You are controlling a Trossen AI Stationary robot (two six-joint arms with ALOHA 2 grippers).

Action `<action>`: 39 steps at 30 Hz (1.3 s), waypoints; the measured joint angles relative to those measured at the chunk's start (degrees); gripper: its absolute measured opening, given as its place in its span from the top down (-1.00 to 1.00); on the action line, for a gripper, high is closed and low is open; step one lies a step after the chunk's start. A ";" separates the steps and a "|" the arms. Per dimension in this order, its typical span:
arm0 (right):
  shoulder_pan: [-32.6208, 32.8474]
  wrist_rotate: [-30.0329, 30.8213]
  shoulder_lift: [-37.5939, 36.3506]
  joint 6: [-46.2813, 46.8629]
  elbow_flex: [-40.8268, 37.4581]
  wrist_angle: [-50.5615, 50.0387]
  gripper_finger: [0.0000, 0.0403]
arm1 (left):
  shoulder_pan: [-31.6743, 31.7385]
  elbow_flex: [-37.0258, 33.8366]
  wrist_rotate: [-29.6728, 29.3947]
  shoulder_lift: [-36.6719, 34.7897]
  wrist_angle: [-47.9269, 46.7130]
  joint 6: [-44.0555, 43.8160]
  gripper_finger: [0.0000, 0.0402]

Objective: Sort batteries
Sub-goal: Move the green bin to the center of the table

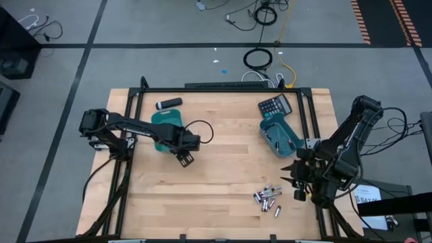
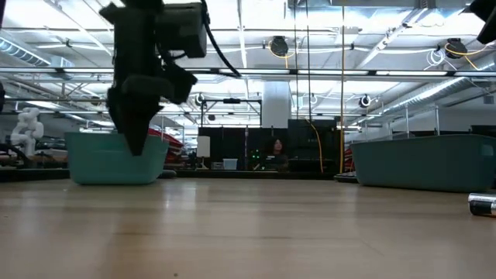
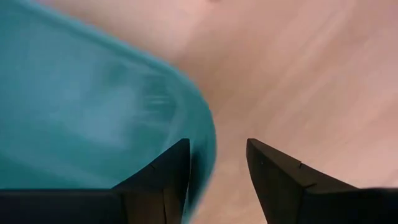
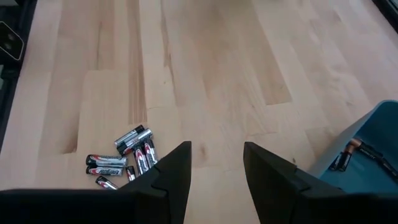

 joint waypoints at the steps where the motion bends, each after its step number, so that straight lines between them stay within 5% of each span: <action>1: 0.08 0.04 0.00 0.18 0.00 0.04 0.32 | 0.00 -1.00 1.72 0.02 2.72 0.40 0.16; 24: 0.67 0.11 0.00 1.15 0.00 -0.04 0.32 | -0.02 -2.68 7.21 0.00 32.46 1.23 0.16; 39: 0.67 0.13 0.00 1.21 0.00 -0.11 0.32 | -0.06 -2.63 7.21 0.00 33.00 0.83 0.16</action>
